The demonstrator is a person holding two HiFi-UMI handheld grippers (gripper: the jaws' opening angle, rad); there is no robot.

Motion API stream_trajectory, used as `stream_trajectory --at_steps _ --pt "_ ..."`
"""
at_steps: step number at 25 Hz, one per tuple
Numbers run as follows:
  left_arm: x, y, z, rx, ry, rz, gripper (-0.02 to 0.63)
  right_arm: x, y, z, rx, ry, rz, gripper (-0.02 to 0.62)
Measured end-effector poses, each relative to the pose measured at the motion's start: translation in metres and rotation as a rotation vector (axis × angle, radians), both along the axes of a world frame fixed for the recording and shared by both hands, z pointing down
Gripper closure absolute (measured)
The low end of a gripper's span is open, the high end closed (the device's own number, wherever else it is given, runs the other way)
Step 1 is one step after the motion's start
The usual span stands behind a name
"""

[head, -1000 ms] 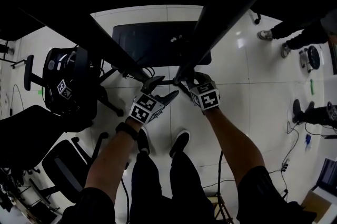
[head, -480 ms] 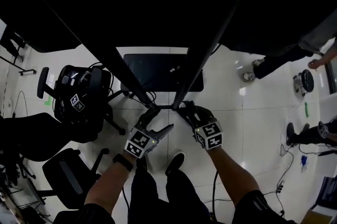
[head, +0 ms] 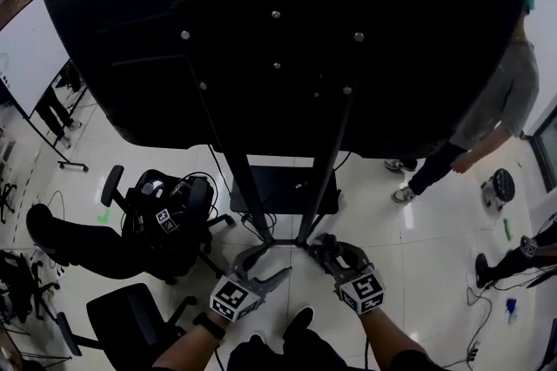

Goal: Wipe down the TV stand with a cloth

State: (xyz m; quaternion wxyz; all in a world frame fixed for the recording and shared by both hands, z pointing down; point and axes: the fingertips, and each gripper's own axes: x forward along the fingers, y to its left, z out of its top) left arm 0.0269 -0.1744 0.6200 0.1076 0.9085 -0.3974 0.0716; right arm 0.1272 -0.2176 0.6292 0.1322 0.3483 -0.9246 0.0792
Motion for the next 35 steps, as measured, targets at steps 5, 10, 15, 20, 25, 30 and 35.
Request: stream_trajectory --at_steps 5,10,15,20,25,30,35 --pt "-0.026 0.055 -0.049 0.064 0.012 0.031 0.256 -0.026 0.054 -0.063 0.118 -0.005 -0.027 0.528" --pt "-0.046 0.127 -0.081 0.126 -0.007 0.071 0.256 -0.044 0.121 -0.101 0.157 -0.035 0.014 0.528" --pt "-0.07 0.199 -0.1 0.157 -0.004 0.095 0.256 -0.07 0.201 -0.13 0.198 -0.036 0.018 0.534" --pt "-0.088 0.261 -0.118 0.176 -0.008 0.129 0.256 -0.086 0.265 -0.143 0.219 -0.032 0.027 0.534" --pt "-0.096 0.296 -0.13 0.197 0.006 0.118 0.258 -0.088 0.313 -0.159 0.228 -0.057 0.019 0.535" --pt "-0.092 0.314 -0.137 0.211 0.02 0.101 0.258 -0.083 0.337 -0.166 0.235 -0.044 0.003 0.535" --pt "-0.077 0.322 -0.146 0.216 0.041 0.088 0.258 -0.072 0.347 -0.178 0.256 -0.052 -0.018 0.536"
